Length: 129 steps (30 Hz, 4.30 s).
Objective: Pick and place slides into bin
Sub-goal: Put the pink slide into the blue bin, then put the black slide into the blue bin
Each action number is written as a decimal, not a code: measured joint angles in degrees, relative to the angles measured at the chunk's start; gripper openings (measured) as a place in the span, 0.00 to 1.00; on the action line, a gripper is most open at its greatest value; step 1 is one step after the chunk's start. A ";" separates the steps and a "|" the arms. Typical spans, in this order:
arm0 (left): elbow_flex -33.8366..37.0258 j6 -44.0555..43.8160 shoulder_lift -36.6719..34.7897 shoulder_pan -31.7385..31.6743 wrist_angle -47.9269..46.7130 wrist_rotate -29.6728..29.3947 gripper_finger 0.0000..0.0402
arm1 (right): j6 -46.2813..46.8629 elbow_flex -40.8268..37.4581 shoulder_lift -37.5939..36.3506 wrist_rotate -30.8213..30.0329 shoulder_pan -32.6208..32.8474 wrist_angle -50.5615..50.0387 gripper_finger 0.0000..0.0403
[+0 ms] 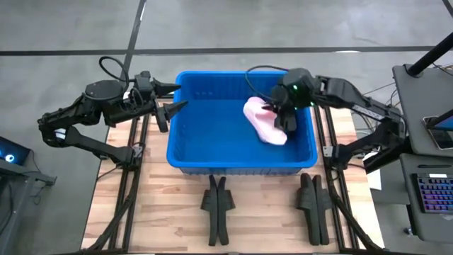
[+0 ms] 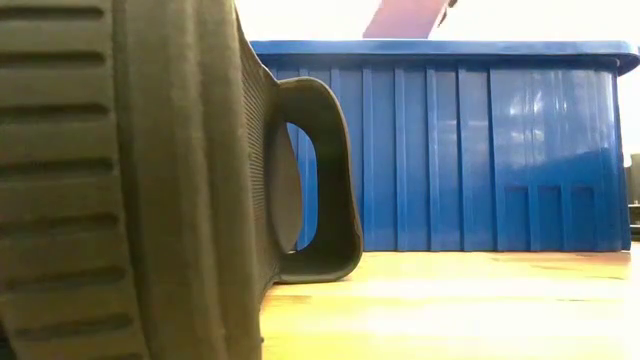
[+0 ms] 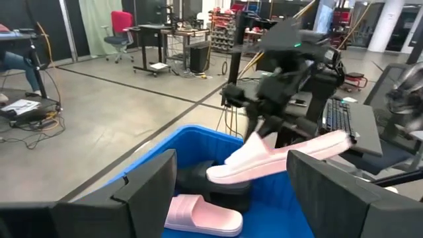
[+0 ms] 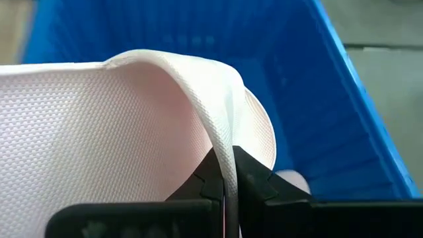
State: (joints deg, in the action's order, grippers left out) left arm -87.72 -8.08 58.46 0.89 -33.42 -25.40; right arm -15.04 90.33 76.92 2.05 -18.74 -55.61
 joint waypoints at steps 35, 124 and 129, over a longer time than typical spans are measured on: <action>0.11 -0.23 4.67 -0.02 -0.08 -12.90 0.68 | -34.46 -21.60 13.40 -9.55 -16.80 28.93 0.02; 0.07 -0.57 4.83 -0.03 -0.01 -12.97 0.68 | -14.93 -25.19 3.43 -15.14 -13.73 19.65 0.59; 0.07 -0.56 4.83 -0.02 -0.01 -12.85 0.68 | -7.22 -25.19 -0.66 -15.10 -12.93 15.19 0.59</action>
State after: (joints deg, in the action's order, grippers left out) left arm -87.66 -8.64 63.29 0.86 -33.43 -38.25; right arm -22.27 65.14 76.26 -13.06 -31.67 -40.42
